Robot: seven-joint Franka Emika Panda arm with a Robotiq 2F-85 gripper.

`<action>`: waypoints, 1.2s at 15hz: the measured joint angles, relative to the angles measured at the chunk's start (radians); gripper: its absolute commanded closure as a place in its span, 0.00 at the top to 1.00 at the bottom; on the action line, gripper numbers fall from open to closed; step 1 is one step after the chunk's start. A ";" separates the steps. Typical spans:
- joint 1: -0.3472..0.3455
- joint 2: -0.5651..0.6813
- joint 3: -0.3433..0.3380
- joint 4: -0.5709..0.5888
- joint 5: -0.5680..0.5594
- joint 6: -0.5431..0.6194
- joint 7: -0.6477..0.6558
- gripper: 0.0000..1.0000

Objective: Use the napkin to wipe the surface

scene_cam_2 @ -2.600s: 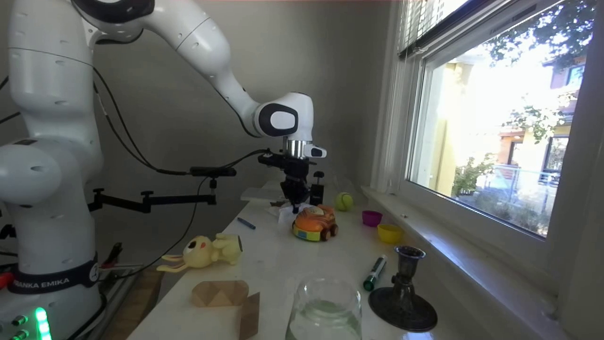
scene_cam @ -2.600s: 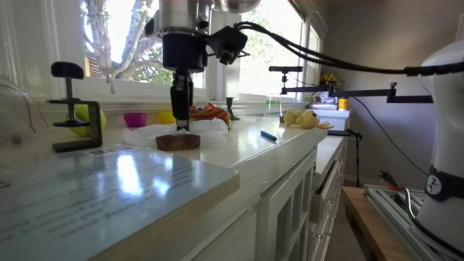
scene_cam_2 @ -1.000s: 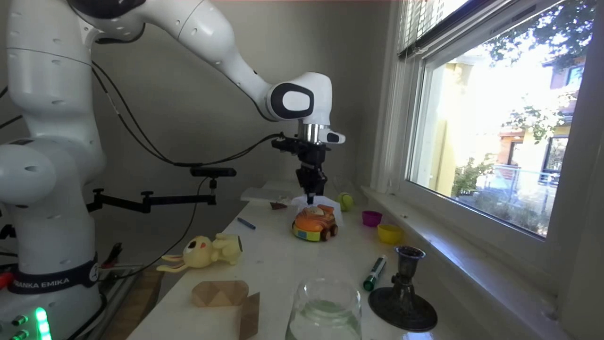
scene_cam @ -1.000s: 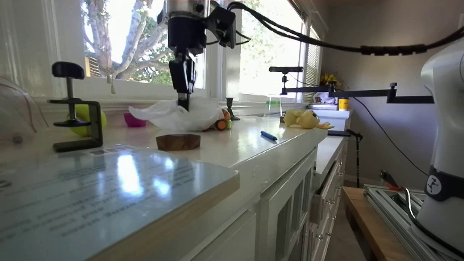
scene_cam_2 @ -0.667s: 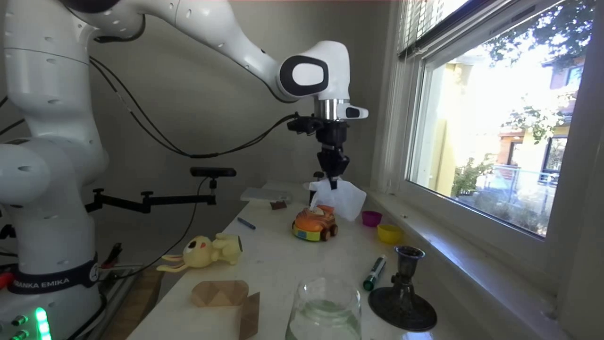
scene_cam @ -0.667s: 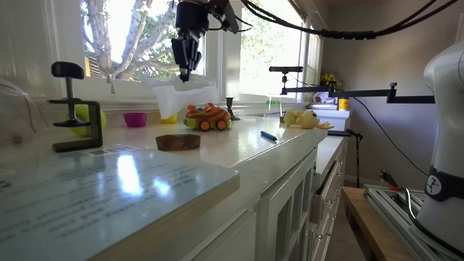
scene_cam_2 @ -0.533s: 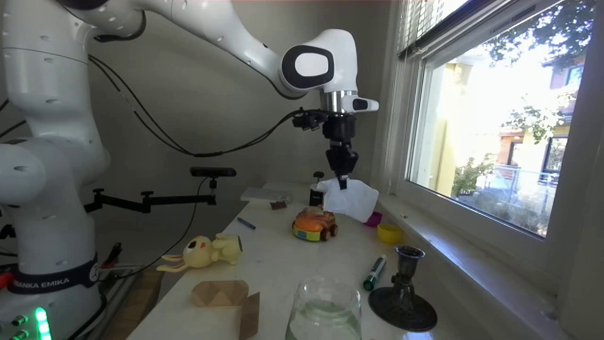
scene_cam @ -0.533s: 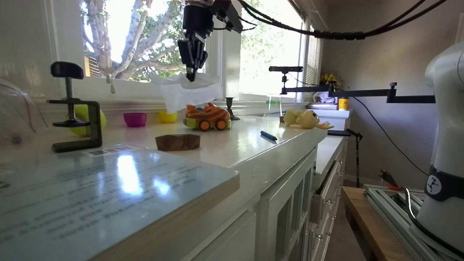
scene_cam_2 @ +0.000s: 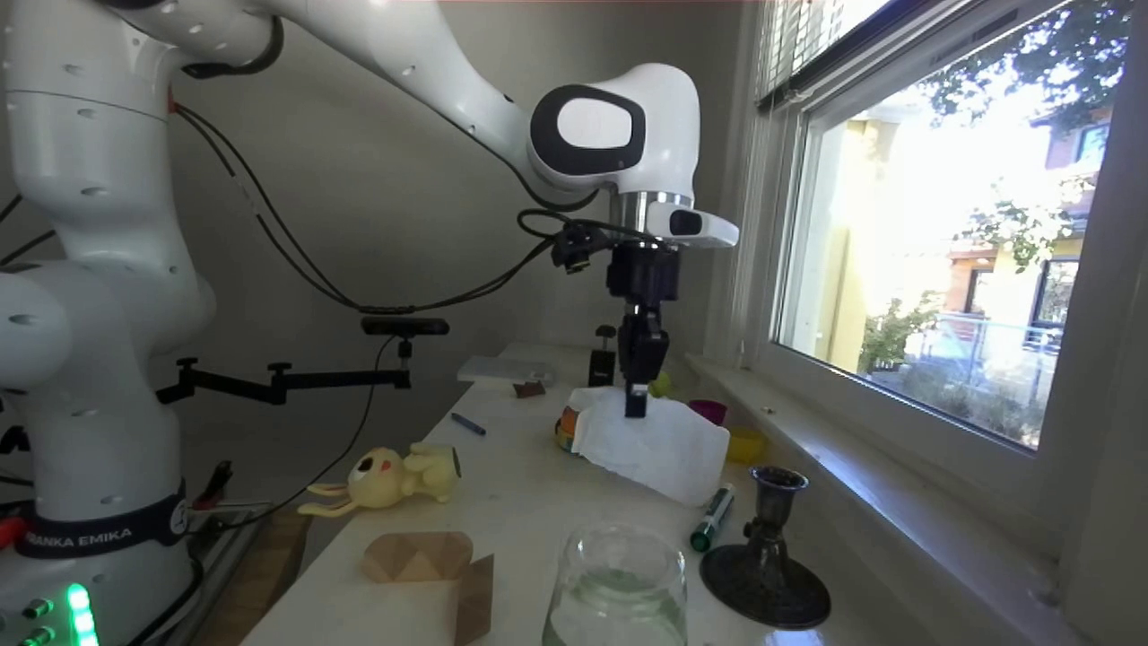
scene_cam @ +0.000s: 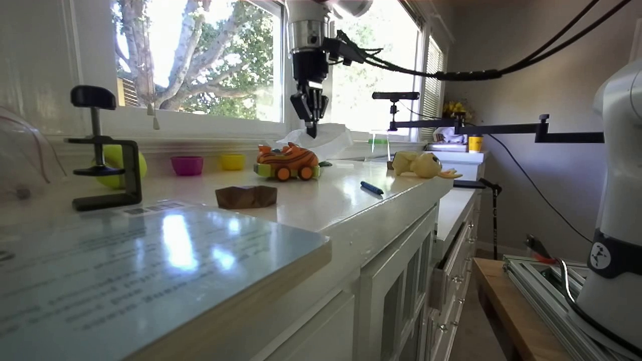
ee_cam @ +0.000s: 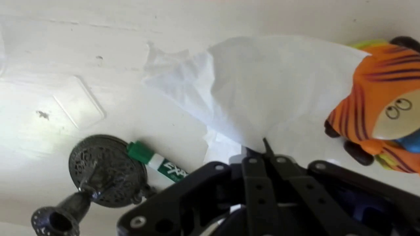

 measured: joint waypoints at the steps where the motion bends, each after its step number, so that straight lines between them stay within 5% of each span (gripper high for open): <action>1: -0.005 0.000 -0.006 -0.010 0.000 -0.010 0.007 0.00; 6: -0.028 0.000 -0.030 -0.079 0.001 0.009 0.045 0.00; 10: -0.038 0.000 -0.040 -0.188 0.005 0.174 0.051 0.00; 11: -0.038 -0.001 -0.040 -0.211 0.005 0.224 0.054 0.26; 15: -0.037 -0.030 -0.038 -0.248 0.015 0.290 0.055 0.48; 18: -0.035 -0.067 -0.032 -0.243 0.035 0.218 0.047 0.70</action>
